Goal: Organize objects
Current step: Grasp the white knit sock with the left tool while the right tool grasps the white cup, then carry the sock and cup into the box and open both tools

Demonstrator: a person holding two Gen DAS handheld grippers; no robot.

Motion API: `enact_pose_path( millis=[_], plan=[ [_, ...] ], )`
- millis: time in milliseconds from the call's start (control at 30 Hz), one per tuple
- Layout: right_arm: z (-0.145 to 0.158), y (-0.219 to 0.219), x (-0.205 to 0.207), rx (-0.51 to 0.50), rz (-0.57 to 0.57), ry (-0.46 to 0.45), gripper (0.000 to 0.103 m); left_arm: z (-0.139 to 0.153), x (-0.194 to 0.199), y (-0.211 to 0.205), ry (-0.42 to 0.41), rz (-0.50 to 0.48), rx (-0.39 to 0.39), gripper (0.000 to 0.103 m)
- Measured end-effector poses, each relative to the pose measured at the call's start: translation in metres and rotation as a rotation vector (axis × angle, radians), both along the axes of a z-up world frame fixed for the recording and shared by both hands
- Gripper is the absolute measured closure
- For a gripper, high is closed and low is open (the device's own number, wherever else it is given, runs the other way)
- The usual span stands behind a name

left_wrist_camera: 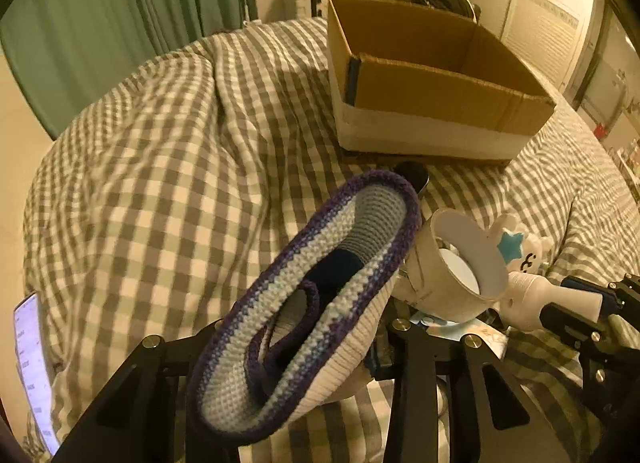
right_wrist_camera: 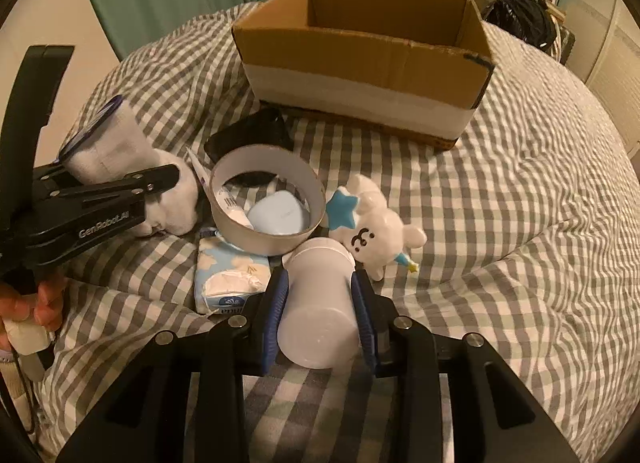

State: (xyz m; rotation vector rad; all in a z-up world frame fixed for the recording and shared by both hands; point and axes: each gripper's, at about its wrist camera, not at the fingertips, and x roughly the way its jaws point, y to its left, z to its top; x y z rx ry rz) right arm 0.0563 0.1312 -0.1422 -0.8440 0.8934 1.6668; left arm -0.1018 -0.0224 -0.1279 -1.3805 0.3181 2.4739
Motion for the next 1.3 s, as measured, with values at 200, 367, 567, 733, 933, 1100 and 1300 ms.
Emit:
enact_pose_path(
  millis=[200, 367, 567, 733, 933, 1100, 1300],
  plan=[
    [0.016, -0.006, 0.000, 0.061, -0.018, -0.018, 0.071, 0.023, 0.019, -0.008, 0.045, -0.001, 0.019, 0.065],
    [0.036, -0.014, 0.001, 0.118, -0.043, -0.019, 0.071, 0.044, 0.031, -0.008, 0.088, -0.010, 0.033, 0.065],
    [0.066, -0.027, 0.001, 0.189, -0.083, -0.036, 0.071, 0.074, 0.047, -0.004, 0.148, -0.038, 0.054, 0.065],
    [0.090, -0.033, 0.003, 0.248, -0.094, -0.054, 0.071, 0.102, 0.050, 0.003, 0.205, -0.056, 0.085, 0.065],
    [0.119, -0.024, 0.009, 0.312, -0.125, -0.071, 0.071, 0.143, 0.045, 0.021, 0.321, -0.106, 0.100, 0.065],
    [0.143, -0.004, 0.019, 0.362, -0.132, -0.075, 0.071, 0.164, 0.019, 0.042, 0.358, -0.127, 0.108, 0.065],
    [0.162, 0.030, 0.035, 0.406, -0.151, -0.068, 0.071, 0.179, -0.016, 0.069, 0.374, -0.273, 0.146, 0.065]
  ],
)
